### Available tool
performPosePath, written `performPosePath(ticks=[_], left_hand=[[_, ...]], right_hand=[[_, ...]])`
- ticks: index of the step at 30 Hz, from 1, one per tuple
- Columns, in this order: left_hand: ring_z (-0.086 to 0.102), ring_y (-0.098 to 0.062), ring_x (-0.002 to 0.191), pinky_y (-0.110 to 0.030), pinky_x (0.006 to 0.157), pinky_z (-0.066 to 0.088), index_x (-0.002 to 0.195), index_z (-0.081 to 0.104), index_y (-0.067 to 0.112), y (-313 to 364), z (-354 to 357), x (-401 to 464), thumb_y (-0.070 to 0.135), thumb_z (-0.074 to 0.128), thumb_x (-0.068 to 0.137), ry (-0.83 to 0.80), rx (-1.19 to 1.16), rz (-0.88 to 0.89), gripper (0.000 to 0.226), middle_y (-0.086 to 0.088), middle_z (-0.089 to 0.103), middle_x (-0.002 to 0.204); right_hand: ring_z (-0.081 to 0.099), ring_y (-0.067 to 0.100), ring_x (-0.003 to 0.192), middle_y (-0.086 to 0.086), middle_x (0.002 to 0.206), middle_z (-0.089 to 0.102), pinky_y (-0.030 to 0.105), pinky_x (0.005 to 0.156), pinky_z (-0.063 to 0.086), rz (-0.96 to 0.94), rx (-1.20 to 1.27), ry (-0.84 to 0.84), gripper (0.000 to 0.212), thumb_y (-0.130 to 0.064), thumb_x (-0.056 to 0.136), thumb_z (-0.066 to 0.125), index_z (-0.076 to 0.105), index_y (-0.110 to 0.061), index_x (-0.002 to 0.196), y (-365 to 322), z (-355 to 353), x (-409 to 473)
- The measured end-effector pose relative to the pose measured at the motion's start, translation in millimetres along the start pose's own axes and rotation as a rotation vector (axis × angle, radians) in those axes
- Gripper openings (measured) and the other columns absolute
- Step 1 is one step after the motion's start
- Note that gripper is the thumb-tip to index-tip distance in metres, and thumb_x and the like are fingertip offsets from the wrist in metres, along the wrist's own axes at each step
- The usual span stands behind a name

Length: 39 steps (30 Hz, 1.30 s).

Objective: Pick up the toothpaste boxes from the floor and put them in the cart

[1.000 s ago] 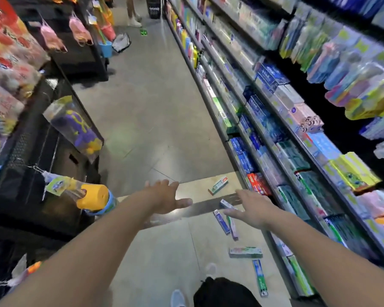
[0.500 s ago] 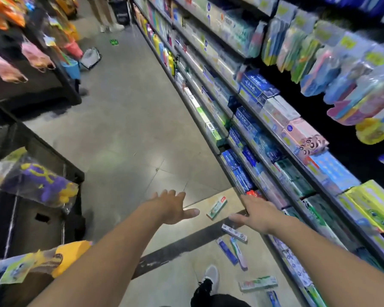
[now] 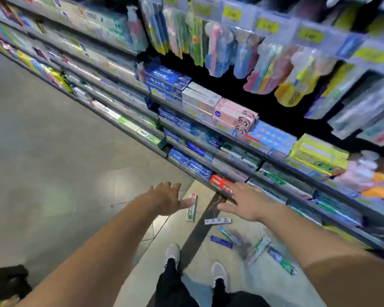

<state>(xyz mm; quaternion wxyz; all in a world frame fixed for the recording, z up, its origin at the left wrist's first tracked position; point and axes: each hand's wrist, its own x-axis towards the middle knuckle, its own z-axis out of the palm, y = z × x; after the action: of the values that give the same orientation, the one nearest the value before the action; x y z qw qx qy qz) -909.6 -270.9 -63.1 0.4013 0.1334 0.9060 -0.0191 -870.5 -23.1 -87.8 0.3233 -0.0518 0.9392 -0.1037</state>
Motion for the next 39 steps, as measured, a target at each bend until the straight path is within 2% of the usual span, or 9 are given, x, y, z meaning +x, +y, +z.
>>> performPosePath(ticks=[3,7,10,15,17,26,31,35,39], left_hand=[[0.018,-0.032,0.147,-0.053,0.117,0.016,0.157,0.011,0.020,4,-14,40,0.080,0.025,0.084,-0.030,0.080,0.101,0.095,-0.014,0.017,0.161],[0.020,-0.032,0.147,-0.053,0.117,0.021,0.156,0.012,0.020,2,-16,89,0.082,0.024,0.083,-0.068,0.112,0.214,0.097,-0.011,0.017,0.161],[0.031,-0.033,0.141,-0.054,0.112,0.030,0.154,0.021,0.024,-4,-3,130,0.092,0.019,0.072,-0.114,0.070,0.273,0.106,-0.011,0.029,0.157],[0.047,-0.032,0.128,-0.049,0.105,0.042,0.147,0.031,0.026,-16,51,209,0.096,0.023,0.066,-0.124,0.001,0.253,0.107,-0.011,0.045,0.144],[0.048,-0.032,0.127,-0.044,0.105,0.042,0.147,0.032,0.022,-20,87,249,0.086,0.034,0.077,-0.156,-0.010,0.224,0.095,-0.011,0.046,0.143],[0.053,-0.032,0.118,-0.037,0.094,0.044,0.139,0.037,0.011,-37,302,463,0.069,0.046,0.088,-0.128,0.148,0.157,0.078,-0.015,0.052,0.133],[0.047,-0.036,0.127,-0.041,0.105,0.040,0.151,0.010,-0.001,-49,397,573,0.061,0.046,0.093,-0.117,0.140,0.067,0.092,-0.021,0.041,0.143],[0.056,-0.036,0.112,-0.040,0.086,0.051,0.151,-0.009,0.001,-59,442,642,0.057,0.057,0.089,-0.068,0.018,-0.003,0.106,-0.020,0.047,0.130],[0.054,-0.039,0.113,-0.043,0.087,0.047,0.149,0.017,0.002,-60,463,674,0.049,0.062,0.088,0.014,0.025,-0.036,0.090,-0.021,0.045,0.132]], right_hand=[[0.030,0.027,0.142,0.010,0.156,0.030,0.044,0.114,0.027,0.115,0.030,0.030,0.104,-0.087,0.077,0.030,0.023,-0.015,0.152,9,7,6],[0.030,0.028,0.143,0.008,0.158,0.026,0.044,0.115,0.026,0.266,0.128,0.008,0.101,-0.084,0.080,0.032,0.019,-0.016,0.154,14,27,20],[0.033,0.028,0.141,0.008,0.158,0.029,0.044,0.114,0.029,0.362,0.221,-0.033,0.102,-0.085,0.079,0.031,0.021,-0.016,0.154,17,49,38],[0.049,0.025,0.126,0.006,0.143,0.048,0.038,0.103,0.041,0.433,0.274,0.009,0.084,-0.077,0.083,0.043,0.039,-0.016,0.142,35,117,81],[0.050,0.026,0.125,0.007,0.141,0.050,0.038,0.101,0.042,0.453,0.278,-0.002,0.078,-0.071,0.087,0.046,0.040,-0.017,0.141,47,156,106],[0.048,0.024,0.127,0.006,0.139,0.048,0.038,0.104,0.042,0.488,0.375,-0.054,0.080,-0.067,0.084,0.055,0.037,-0.017,0.144,107,419,251],[0.052,0.024,0.123,0.005,0.137,0.051,0.036,0.101,0.044,0.462,0.308,-0.073,0.076,-0.064,0.081,0.061,0.044,-0.017,0.138,128,554,332],[0.048,0.024,0.125,0.005,0.138,0.048,0.038,0.103,0.042,0.409,0.237,-0.096,0.078,-0.060,0.076,0.070,0.044,-0.018,0.137,145,617,381],[0.046,0.024,0.122,0.005,0.133,0.049,0.037,0.101,0.040,0.298,0.055,-0.142,0.076,-0.052,0.073,0.075,0.045,-0.016,0.133,156,656,411]])
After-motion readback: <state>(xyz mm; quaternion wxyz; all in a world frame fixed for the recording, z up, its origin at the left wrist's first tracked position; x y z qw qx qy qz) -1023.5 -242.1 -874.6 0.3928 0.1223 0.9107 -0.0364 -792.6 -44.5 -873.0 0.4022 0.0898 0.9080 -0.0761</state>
